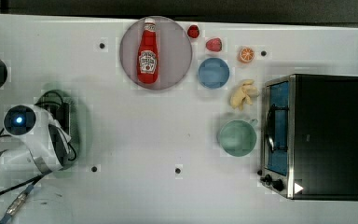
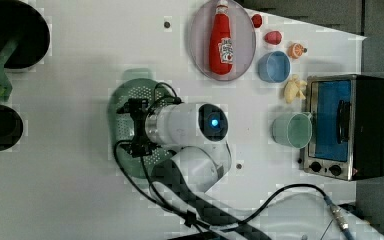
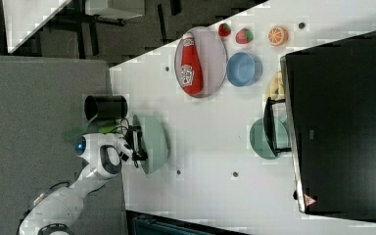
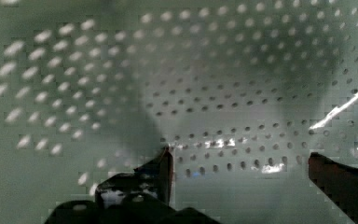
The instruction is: Drag strainer right to left.
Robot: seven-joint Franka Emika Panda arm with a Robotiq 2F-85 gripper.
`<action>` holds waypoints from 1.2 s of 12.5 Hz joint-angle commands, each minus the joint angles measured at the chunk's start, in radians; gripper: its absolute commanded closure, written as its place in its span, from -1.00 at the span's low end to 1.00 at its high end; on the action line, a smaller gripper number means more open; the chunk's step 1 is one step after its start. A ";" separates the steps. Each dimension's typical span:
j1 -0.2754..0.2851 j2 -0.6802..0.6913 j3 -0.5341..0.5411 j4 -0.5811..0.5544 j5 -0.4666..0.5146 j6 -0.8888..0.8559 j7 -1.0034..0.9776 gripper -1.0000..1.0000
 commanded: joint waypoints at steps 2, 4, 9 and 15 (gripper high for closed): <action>0.034 -0.010 -0.013 0.024 0.010 -0.003 0.085 -1.00; 0.035 -0.043 -0.027 0.020 0.005 -0.020 0.066 -1.00; 0.026 -0.295 -0.139 -0.005 -0.015 -0.287 -0.262 -1.00; -0.006 -0.620 -0.474 0.009 -0.142 -0.506 -0.692 -1.00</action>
